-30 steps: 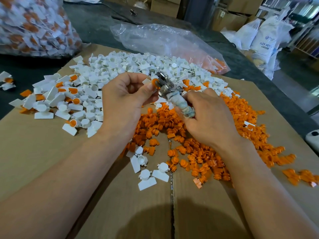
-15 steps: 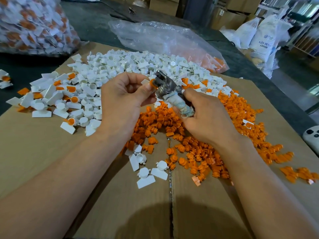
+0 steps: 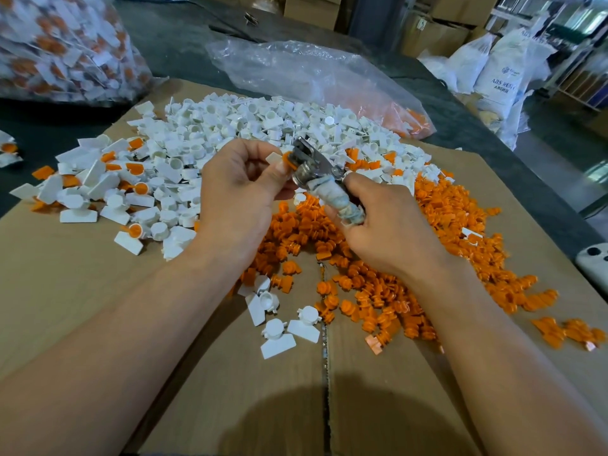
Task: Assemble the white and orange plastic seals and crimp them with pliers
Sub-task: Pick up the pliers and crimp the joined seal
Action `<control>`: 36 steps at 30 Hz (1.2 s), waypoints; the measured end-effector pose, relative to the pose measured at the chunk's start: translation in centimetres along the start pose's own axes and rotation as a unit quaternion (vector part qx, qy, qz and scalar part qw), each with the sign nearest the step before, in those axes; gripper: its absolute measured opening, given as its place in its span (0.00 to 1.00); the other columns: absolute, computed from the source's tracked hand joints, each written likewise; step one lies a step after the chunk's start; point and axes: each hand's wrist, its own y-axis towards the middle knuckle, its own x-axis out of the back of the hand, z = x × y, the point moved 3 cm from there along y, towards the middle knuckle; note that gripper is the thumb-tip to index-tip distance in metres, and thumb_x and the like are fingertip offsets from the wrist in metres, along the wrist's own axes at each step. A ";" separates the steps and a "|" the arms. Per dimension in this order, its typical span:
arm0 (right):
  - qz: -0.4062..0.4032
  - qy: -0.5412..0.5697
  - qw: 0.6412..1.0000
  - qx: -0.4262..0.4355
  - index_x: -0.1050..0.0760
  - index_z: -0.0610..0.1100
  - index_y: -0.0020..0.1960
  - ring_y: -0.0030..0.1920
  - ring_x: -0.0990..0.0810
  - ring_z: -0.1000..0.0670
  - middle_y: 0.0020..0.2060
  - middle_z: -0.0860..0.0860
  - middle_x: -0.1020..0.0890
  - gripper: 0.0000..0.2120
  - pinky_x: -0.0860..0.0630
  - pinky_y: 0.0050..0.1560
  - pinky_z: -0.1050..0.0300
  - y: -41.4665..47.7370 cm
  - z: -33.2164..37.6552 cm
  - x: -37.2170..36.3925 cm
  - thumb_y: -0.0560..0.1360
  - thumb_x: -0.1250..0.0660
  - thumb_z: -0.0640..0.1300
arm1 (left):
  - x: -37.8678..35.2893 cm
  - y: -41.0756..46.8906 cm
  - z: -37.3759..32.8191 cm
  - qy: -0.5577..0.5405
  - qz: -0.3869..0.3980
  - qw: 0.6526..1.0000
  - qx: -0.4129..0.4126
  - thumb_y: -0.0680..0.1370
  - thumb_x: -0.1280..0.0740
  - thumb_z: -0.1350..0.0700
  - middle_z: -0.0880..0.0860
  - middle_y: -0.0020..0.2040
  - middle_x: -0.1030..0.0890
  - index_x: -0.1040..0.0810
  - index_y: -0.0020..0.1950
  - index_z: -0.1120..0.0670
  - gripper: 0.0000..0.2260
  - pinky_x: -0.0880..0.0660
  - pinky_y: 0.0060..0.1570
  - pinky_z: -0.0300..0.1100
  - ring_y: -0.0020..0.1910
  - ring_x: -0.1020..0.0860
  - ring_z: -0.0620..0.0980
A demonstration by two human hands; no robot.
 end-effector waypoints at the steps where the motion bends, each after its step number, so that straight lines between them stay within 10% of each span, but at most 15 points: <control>1: 0.002 -0.001 1.000 -0.001 0.31 0.44 0.45 0.32 0.27 0.45 0.33 0.48 0.25 0.06 0.30 0.32 0.50 0.0 0.0 0.0 0.74 0.34 0.45 | 0.0 0.0 0.0 0.001 0.000 1.000 0.000 0.76 0.35 0.68 0.53 0.34 0.23 0.27 0.39 0.55 0.10 0.22 0.33 0.35 0.28 0.23 0.41; 25: -0.021 -0.039 0.999 0.005 0.31 0.43 0.46 0.33 0.27 0.45 0.33 0.47 0.25 0.07 0.32 0.30 0.52 0.0 0.2 -0.3 0.73 0.34 0.44 | 0.2 -0.1 -0.3 0.000 -0.005 1.000 0.019 0.75 0.35 0.68 0.53 0.33 0.23 0.26 0.39 0.55 0.09 0.21 0.34 0.37 0.28 0.23 0.42; 36: -0.066 -0.116 0.988 -0.077 0.31 0.44 0.50 0.42 0.34 0.51 0.41 0.52 0.32 0.21 0.41 0.39 0.56 0.5 -3.1 0.3 0.68 0.31 0.58 | 2.5 1.7 0.2 -0.292 -0.137 0.933 0.156 0.75 0.35 0.68 0.54 0.33 0.17 0.27 0.50 0.63 0.06 0.21 0.38 0.36 0.38 0.16 0.49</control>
